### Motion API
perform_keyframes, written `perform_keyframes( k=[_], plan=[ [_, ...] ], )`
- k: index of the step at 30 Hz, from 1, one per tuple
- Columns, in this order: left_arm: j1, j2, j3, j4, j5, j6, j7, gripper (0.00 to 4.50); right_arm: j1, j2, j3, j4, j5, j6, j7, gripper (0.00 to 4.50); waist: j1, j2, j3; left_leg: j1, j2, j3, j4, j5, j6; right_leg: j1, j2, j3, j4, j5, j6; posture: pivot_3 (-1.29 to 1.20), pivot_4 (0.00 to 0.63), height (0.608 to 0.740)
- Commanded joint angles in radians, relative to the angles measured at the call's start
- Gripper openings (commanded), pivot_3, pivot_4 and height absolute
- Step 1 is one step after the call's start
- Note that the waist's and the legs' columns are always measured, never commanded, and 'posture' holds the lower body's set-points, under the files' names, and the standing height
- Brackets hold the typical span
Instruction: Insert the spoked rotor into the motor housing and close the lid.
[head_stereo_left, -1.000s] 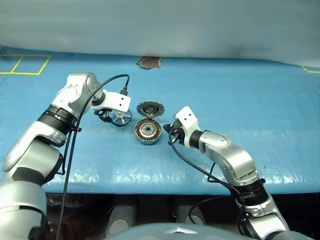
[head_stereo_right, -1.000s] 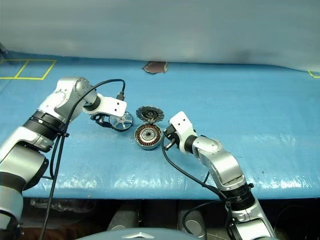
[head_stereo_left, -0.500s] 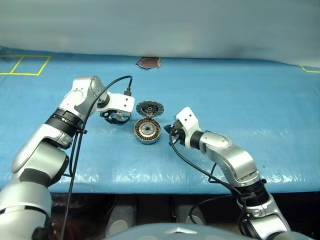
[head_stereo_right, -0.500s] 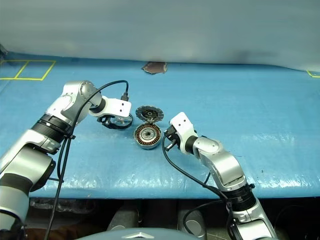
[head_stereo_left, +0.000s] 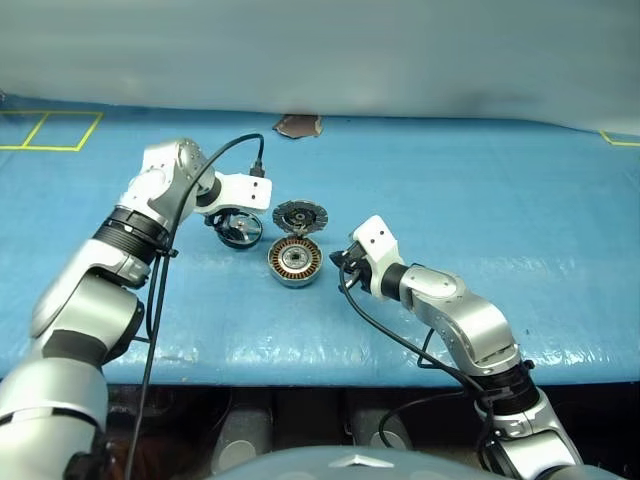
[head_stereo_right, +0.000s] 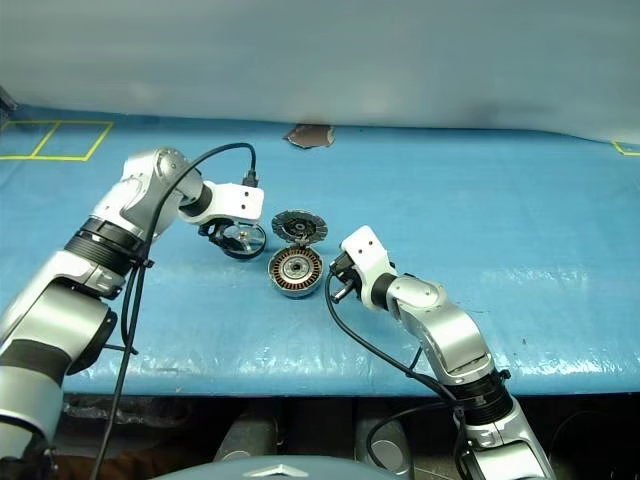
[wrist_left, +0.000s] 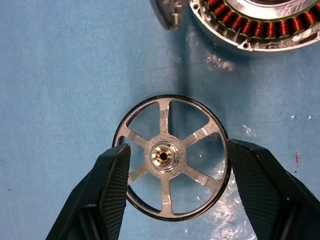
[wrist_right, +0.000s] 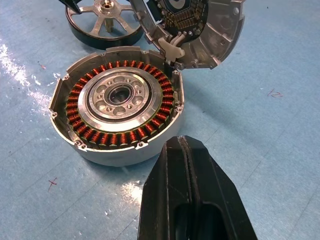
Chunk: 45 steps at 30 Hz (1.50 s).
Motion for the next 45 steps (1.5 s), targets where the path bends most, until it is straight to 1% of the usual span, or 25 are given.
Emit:
perform_keyframes(
  k=[1, 10, 13, 15, 30, 35, 41, 45],
  plan=[
    [-0.024, -0.016, 0.025, 0.041, 0.005, -0.015, 0.036, 3.31, -0.003, 0.006, -0.009, -0.034, 0.001, -0.002, -0.007, 0.0, 0.0, 0.0, 0.0, 0.0, 0.0, 0.0, 0.0, 0.0, 0.0, 0.0, 0.0, 0.0, 0.0, 0.0, 0.0, 0.0, 0.15, 0.74],
    [-0.007, -0.01, 0.003, 0.072, 0.043, -0.048, 0.043, 3.31, 0.008, 0.004, -0.016, -0.046, -0.001, 0.003, -0.019, 0.0, 0.0, 0.0, 0.0, 0.0, 0.0, 0.0, 0.0, 0.0, 0.0, 0.0, 0.0, 0.0, 0.0, 0.0, 0.0, 0.0, 0.15, 0.74],
    [-0.004, -0.011, 0.004, 0.075, 0.05, -0.054, 0.041, 2.71, 0.003, 0.006, -0.019, -0.041, -0.002, 0.002, -0.028, 0.0, 0.0, 0.0, 0.0, 0.0, 0.0, 0.0, 0.0, 0.0, 0.0, 0.0, 0.0, 0.0, 0.0, 0.0, 0.0, 0.0, 0.15, 0.74],
    [-0.002, -0.011, 0.006, 0.074, 0.056, -0.053, 0.042, 2.04, 0.0, 0.006, -0.019, -0.039, -0.001, 0.001, -0.03, 0.0, 0.0, 0.0, 0.0, 0.0, 0.0, 0.0, 0.0, 0.0, 0.0, 0.0, 0.0, 0.0, 0.0, 0.0, 0.0, 0.0, 0.15, 0.74],
    [0.036, -0.025, -0.001, 0.111, 0.074, -0.052, 0.073, 2.04, 0.0, 0.009, -0.022, -0.043, 0.001, 0.0, -0.035, 0.0, 0.001, 0.0, 0.0, 0.002, 0.0, 0.0, 0.002, 0.0, 0.0, 0.002, 0.0, 0.0, 0.002, 0.0, 0.0, 0.0, 0.15, 0.74],
    [0.054, -0.015, -0.009, 0.09, 0.072, -0.046, 0.043, 2.04, 0.0, 0.011, -0.023, -0.044, 0.001, 0.002, -0.039, 0.0, 0.001, 0.001, -0.001, 0.003, 0.0, 0.0, 0.002, 0.0, 0.0, 0.003, 0.0, 0.0, 0.002, 0.0, 0.0, 0.0, 0.15, 0.74],
    [0.054, -0.002, 0.0, 0.093, 0.077, -0.049, 0.043, 2.04, 0.004, 0.011, -0.024, -0.043, 0.001, 0.001, -0.044, 0.0, -0.001, 0.001, -0.001, 0.003, 0.0, 0.0, 0.001, 0.0, 0.0, 0.002, 0.0, 0.001, 0.002, 0.0, 0.0, 0.0, 0.15, 0.74],
    [0.065, -0.012, -0.005, 0.1, 0.084, -0.048, 0.058, 2.04, 0.001, 0.014, -0.021, -0.04, 0.001, -0.001, -0.045, 0.0, 0.0, 0.001, -0.001, 0.002, 0.0, 0.0, 0.001, 0.0, 0.0, 0.002, 0.0, 0.001, 0.002, 0.0, 0.0, 0.0, 0.15, 0.74]
  ],
)
